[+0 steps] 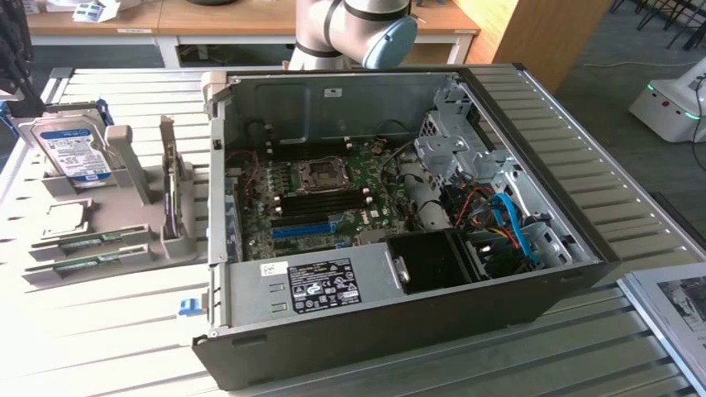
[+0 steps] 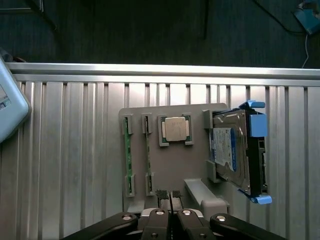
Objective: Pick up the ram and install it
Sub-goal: 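Pick up the ram and move it above insertion slot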
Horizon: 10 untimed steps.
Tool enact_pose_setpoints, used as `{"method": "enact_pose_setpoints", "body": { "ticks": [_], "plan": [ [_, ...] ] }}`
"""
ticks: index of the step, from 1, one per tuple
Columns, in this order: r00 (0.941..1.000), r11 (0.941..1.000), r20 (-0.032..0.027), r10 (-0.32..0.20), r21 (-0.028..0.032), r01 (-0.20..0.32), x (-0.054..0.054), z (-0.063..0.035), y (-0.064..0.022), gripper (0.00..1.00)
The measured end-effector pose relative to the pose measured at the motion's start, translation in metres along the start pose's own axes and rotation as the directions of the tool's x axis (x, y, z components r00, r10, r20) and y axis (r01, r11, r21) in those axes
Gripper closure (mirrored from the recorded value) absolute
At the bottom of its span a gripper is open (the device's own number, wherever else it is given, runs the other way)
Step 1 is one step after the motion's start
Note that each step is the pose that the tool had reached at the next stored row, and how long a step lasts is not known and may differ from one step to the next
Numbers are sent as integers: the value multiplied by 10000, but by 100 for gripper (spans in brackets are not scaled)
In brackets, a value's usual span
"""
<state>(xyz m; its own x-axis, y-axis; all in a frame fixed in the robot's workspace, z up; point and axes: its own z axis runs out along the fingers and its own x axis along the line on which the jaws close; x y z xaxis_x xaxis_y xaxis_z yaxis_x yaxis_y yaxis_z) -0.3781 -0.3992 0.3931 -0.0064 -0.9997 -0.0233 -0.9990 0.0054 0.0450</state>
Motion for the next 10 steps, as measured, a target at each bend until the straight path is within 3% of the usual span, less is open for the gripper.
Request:
{"method": "enact_pose_setpoints", "body": {
  "ticks": [10],
  "plan": [
    [9998, 9998, -10, -201, -5, 201, 0, 0, 0, 86]
  ]
}}
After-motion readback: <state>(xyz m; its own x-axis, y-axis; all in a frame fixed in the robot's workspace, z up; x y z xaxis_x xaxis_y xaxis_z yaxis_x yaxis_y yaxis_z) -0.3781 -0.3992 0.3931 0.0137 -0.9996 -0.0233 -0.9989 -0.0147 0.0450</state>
